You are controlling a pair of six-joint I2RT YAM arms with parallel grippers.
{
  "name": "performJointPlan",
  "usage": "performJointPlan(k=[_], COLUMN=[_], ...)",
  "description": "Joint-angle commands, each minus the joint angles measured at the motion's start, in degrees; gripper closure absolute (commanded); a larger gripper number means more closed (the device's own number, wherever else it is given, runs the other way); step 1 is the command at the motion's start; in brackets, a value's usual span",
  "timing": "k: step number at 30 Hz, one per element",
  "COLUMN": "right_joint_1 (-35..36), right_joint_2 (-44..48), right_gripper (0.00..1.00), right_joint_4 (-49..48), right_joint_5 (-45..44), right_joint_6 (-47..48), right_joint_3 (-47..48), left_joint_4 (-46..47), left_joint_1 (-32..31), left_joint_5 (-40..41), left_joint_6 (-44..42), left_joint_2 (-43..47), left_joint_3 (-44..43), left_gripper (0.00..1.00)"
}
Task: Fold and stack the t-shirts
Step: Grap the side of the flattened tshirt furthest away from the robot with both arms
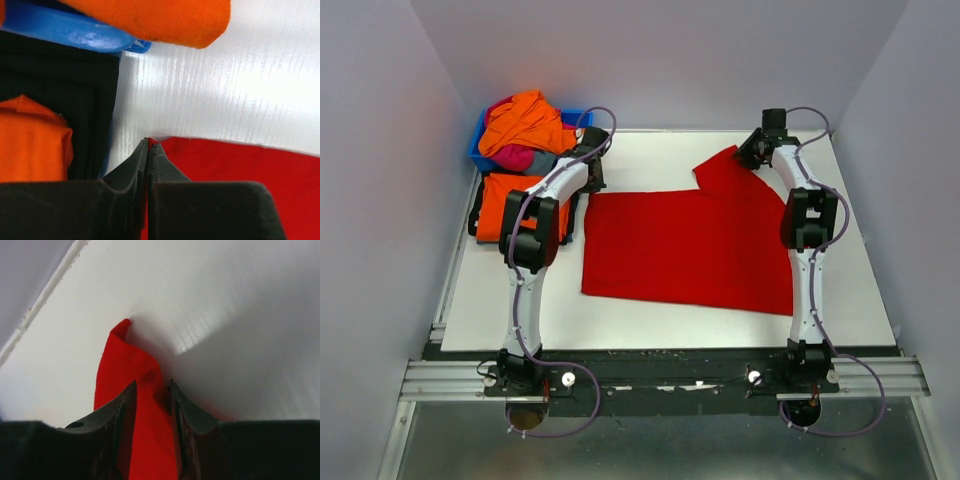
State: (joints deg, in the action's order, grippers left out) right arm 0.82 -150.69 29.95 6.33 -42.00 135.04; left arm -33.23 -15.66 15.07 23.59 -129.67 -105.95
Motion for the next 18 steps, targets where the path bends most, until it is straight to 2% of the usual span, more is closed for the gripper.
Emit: performJointPlan(k=[1,4,9,11,14,16,18], right_joint_1=[0.59,0.59,0.50,0.59,0.15,-0.38,-0.47], right_joint_2=[1.10,2.41,4.61,5.76,7.69,9.27,11.03], right_gripper=[0.63,0.66,0.93,0.99,0.99,0.99,0.99], right_joint_4=[2.12,3.79,3.27,2.66,2.56,1.95,1.08], right_joint_5=[4.13,1.41,0.53,0.00,-0.18,1.83,4.12], right_joint_6=[-0.63,0.42,2.62,3.94,5.43,6.22,7.19], right_joint_3=[-1.02,-0.83,-1.45,-1.97,-2.50,-3.90,-6.10], left_joint_4=[0.98,0.98,1.33,1.33,1.33,1.33,1.07], left_joint_1=[0.63,0.63,0.72,0.72,0.72,0.72,0.81], left_joint_5=[-1.71,-1.89,-2.59,-2.68,-2.07,-1.54,-0.22], left_joint_6=[-0.39,-0.39,-0.39,-0.57,-1.62,-3.28,-4.87], left_joint_2=[2.14,2.40,2.14,2.05,2.31,2.31,2.31], left_joint_3=[0.83,0.92,0.84,0.83,1.01,0.75,0.05], left_gripper=[0.91,0.91,0.92,0.92,0.94,1.00,1.00])
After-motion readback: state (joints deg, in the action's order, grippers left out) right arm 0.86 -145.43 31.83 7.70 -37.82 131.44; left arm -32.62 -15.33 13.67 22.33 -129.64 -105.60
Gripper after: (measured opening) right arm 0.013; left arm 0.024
